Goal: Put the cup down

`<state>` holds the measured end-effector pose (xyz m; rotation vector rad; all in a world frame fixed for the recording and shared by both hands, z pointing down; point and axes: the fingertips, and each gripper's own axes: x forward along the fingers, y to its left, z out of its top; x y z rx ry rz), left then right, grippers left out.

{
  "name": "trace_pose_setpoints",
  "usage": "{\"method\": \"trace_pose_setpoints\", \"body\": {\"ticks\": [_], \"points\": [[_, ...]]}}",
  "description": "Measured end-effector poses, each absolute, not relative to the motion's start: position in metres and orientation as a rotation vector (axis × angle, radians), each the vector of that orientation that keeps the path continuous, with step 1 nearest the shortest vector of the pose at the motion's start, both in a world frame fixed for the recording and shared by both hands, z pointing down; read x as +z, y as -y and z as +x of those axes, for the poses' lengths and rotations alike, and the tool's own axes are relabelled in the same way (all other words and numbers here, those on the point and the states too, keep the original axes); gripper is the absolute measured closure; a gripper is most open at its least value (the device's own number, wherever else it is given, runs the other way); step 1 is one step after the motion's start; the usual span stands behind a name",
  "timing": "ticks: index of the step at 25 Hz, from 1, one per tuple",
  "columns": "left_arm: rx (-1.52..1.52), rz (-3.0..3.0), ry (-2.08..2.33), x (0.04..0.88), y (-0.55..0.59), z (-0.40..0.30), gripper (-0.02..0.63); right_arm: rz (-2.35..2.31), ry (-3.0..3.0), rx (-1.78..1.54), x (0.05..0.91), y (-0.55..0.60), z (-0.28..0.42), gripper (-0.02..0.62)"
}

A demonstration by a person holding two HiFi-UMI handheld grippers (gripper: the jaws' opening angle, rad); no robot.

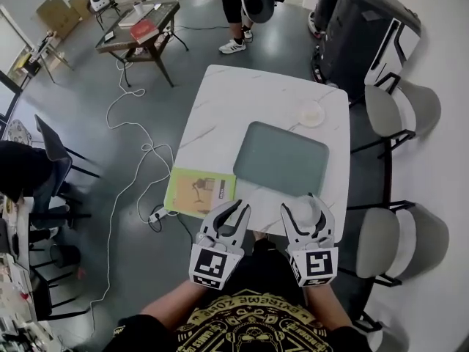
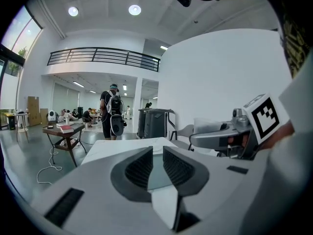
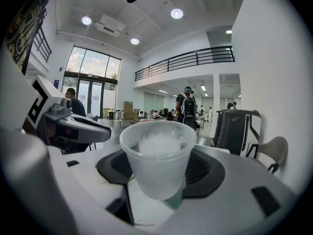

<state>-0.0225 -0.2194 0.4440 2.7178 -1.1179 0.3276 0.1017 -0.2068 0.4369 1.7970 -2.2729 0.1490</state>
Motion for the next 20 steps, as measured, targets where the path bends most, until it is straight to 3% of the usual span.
{"method": "trace_pose_setpoints", "body": {"ticks": [20], "points": [[0.499, 2.65, 1.185, 0.489, 0.288, 0.042, 0.534, 1.637, 2.409, 0.173, 0.489, 0.312, 0.136, 0.328]]}}
